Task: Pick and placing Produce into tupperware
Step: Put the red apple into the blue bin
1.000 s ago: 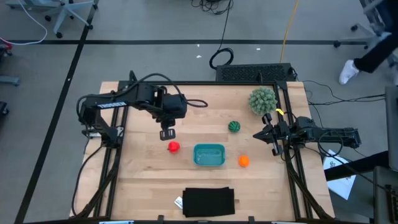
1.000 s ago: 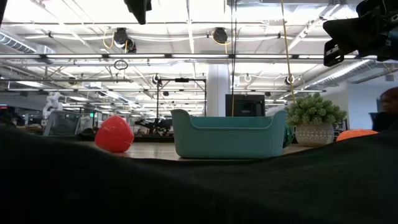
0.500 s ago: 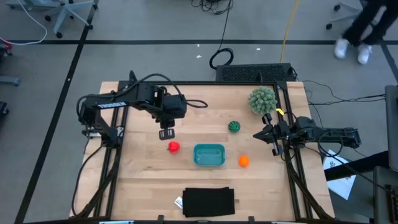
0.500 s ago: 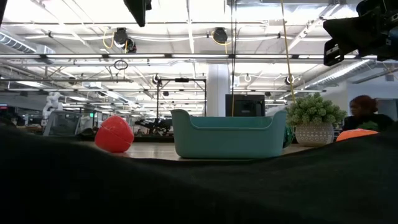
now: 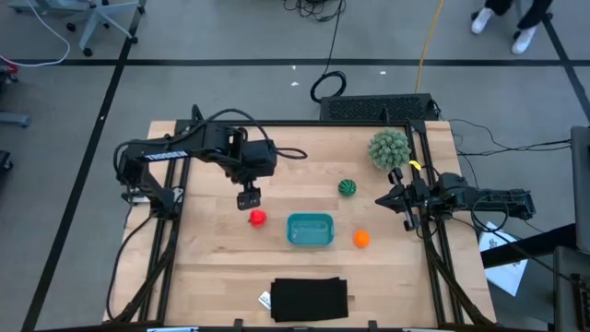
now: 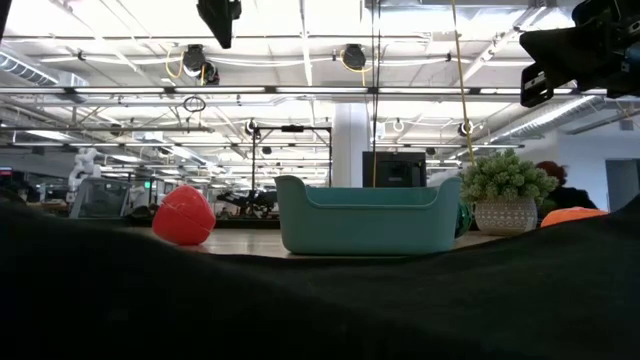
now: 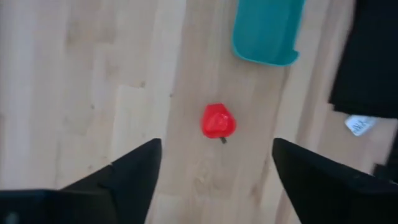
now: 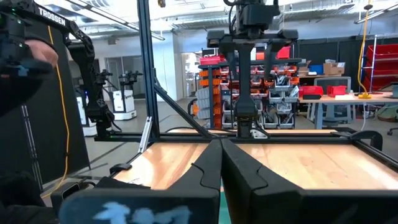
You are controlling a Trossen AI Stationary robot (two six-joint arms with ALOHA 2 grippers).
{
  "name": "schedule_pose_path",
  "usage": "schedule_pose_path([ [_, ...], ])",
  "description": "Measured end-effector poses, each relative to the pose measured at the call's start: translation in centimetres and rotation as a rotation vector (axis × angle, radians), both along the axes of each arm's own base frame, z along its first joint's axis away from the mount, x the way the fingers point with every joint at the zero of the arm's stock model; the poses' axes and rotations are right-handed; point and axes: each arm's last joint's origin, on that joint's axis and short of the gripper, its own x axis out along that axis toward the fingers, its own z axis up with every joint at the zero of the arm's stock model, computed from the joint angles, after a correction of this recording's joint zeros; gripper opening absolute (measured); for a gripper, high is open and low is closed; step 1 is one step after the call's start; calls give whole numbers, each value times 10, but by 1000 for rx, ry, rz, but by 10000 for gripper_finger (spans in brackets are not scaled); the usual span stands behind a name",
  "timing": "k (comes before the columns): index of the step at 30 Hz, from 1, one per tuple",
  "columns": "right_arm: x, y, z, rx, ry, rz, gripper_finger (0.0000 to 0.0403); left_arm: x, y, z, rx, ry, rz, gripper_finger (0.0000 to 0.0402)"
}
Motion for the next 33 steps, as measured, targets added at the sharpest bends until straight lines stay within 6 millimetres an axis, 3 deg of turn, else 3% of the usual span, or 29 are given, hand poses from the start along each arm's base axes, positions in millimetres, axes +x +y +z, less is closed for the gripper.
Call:
schedule_pose_path([
  [10,0,0,0,-1,0,0,0,7,-1,-40,-38,89,-15,371],
  [22,0,0,-1,-1,6,0,0,13,-3,-106,-99,138,-45,374],
  [33,0,0,-1,-1,8,0,0,16,-4,-136,-108,110,-25,374],
])
